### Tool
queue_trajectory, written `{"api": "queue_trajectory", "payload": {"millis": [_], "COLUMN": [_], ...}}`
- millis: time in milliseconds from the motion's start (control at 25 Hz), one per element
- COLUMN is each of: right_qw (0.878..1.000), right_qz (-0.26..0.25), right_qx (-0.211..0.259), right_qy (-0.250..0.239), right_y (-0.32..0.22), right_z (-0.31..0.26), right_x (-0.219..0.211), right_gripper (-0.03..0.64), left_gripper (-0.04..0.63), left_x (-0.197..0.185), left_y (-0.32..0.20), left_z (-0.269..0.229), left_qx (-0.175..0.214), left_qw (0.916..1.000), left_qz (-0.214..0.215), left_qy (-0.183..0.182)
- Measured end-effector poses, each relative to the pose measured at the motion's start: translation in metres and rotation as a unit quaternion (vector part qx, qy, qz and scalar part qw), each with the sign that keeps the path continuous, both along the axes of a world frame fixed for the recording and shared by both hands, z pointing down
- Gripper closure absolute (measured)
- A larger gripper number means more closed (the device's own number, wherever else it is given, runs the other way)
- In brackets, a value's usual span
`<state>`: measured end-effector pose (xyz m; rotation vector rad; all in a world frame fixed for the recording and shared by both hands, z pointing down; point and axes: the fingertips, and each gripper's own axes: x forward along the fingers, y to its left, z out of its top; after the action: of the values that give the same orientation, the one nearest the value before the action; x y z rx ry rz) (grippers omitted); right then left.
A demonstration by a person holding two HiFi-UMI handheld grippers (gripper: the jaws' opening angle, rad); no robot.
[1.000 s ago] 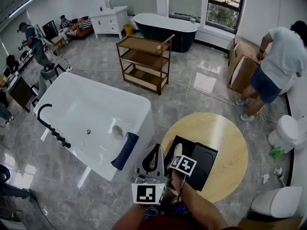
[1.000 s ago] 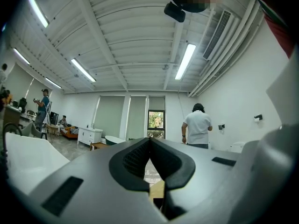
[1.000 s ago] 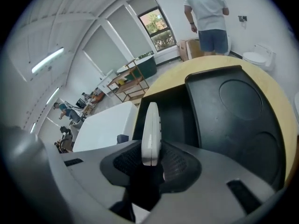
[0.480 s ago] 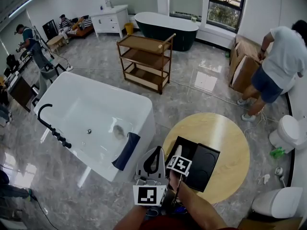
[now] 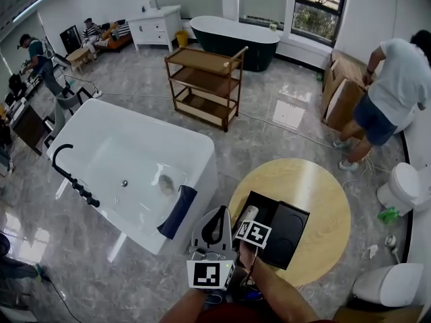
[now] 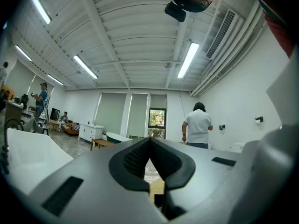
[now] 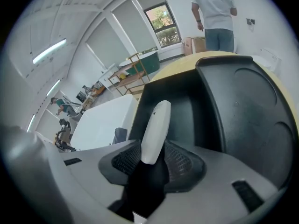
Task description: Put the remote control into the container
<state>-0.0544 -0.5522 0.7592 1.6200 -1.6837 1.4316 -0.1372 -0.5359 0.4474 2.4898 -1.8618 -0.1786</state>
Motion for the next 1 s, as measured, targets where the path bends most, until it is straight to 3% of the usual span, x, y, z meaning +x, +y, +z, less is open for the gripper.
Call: {"api": "queue_trajectory", "payload": {"millis": [360,480,720,1000], "right_qw": [0.999,0.999,0.993,0.981], "right_qz": [0.006,0.007,0.004,-0.007], "right_qx": [0.019,0.036,0.092,0.186], "right_qy": [-0.026,-0.039,-0.073,-0.060], "right_y": [0.003,0.004,0.002,-0.002], "right_z": [-0.014,-0.029,-0.070,-0.124], "right_x": [-0.001,-0.004,0.001,0.015], "right_gripper": [0.462,0.462,0.460,0.460], "left_gripper": [0.580,0.581,0.581,0.580], "left_x": [0.002,-0.001,-0.003,-0.002], "left_y": [0.002,0.005,0.006,0.005], "left_z": [-0.002,-0.001,-0.003,0.000], "left_qx": [0.002,-0.005,0.000,-0.003], "left_qw": [1.0000,0.9998,0.9998,0.9997], "left_qz": [0.006,0.013,0.011,0.012], "left_qy": [0.003,-0.015,-0.016,-0.020]}}
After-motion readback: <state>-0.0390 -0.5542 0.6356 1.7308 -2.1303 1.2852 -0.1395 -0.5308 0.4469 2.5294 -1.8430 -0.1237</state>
